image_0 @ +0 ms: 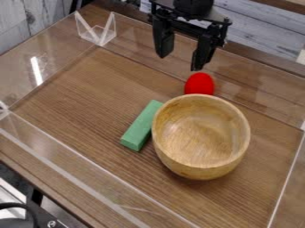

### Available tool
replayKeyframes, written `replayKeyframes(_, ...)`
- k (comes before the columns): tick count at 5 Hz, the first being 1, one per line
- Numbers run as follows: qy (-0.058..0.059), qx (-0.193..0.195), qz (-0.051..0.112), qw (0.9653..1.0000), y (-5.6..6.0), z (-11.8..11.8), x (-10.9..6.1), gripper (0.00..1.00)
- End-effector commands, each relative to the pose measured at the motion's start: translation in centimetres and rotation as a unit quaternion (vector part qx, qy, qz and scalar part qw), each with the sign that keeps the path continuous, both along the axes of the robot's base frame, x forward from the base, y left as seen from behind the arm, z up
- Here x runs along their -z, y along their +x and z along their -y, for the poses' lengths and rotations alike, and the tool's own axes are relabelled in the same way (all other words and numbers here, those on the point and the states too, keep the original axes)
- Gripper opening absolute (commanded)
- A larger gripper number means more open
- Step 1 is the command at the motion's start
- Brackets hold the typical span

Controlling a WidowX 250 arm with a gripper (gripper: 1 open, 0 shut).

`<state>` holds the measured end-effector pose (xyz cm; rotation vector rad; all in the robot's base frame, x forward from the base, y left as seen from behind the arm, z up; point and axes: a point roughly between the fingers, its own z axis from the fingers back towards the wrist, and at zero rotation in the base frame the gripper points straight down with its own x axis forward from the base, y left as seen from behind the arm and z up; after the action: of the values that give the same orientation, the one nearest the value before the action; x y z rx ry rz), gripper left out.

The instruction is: Move the red object to the left side of the table

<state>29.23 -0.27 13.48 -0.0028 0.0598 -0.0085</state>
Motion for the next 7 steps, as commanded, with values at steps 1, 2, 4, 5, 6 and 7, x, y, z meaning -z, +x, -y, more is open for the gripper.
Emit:
replayKeyframes(1,-0.003,-0.002,0.002,1.0,0.9,0.4,1.1,1.0)
replayKeyframes(2,-0.009,-0.003,0.009,0.9999,2.0,1.1,2.5,1.0)
replayKeyframes(4,-0.012,-0.002,0.004,0.9999,3.2,1.6,4.9,1.0)
replayKeyframes(5,-0.012,-0.004,0.001,0.9999,3.5,1.6,5.5,0.0)
replayKeyframes(6,-0.014,-0.011,0.017,0.9997,3.5,1.1,3.8,0.0)
replayKeyframes(7,-0.017,-0.021,0.04,0.9988,3.5,0.6,1.5,0.0)
